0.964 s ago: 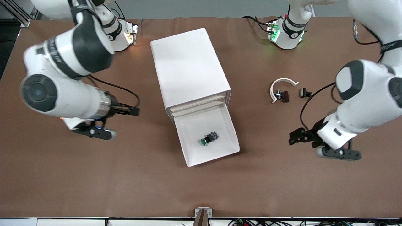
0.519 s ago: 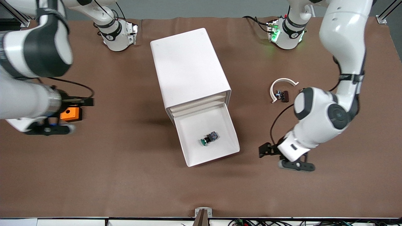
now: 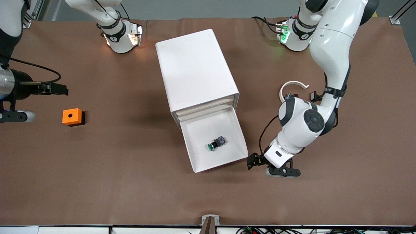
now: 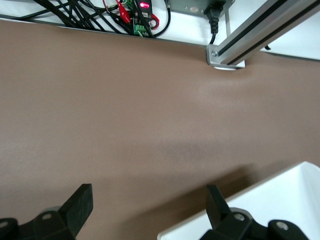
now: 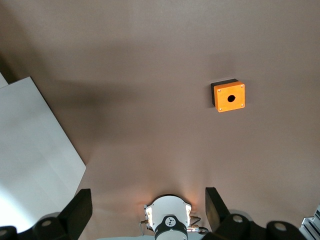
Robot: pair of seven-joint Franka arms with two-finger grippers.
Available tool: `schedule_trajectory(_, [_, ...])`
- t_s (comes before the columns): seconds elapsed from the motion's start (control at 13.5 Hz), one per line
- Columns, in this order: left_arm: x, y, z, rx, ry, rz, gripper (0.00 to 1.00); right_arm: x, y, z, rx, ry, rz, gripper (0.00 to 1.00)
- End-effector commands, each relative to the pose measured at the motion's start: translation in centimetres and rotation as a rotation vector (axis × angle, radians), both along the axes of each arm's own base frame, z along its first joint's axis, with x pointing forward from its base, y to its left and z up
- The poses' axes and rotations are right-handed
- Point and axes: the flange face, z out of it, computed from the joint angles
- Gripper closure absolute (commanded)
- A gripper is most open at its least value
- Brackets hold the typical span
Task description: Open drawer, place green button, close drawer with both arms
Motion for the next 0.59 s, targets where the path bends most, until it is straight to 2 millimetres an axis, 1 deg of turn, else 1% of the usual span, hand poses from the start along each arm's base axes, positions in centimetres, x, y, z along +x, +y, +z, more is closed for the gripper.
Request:
schedule_trajectory(0.0, [0.4,-0.7,-1.5,-0.026,-0.028,0.045,0.00,-3.4,-1.1,3.5,0.007,0.016,-0.018,0.00])
schedule_trajectory(0.07, [0.4,-0.8,-2.0,-0.030,-0.035,0.052,0.00,-3.9,-1.5,3.6,-0.007,0.037,-0.025,0.00])
schedule_trajectory(0.15, [0.4,-0.8,-3.1,-0.032,-0.032,0.058,0.00,-4.0,-1.7,3.3,-0.024,0.051,-0.024,0.00])
schedule_trajectory(0.22, [0.1,-1.4,-3.9,-0.031,-0.026,0.051,0.00,-4.1,-2.1,3.0,-0.028,0.068,-0.024,0.00])
schedule_trajectory(0.37, [-0.8,-3.6,-4.5,-0.034,-0.017,0.039,0.00,-3.9,-3.2,2.8,-0.025,0.069,-0.038,0.00])
schedule_trajectory(0.45, [-1.2,-4.4,-4.7,-0.041,-0.018,0.046,0.00,-3.8,-3.8,2.8,-0.009,0.064,-0.012,0.00])
schedule_trajectory(0.52, [-1.5,-5.0,-5.2,-0.042,-0.017,0.042,0.00,-3.8,-3.8,2.9,0.010,0.054,0.049,0.00])
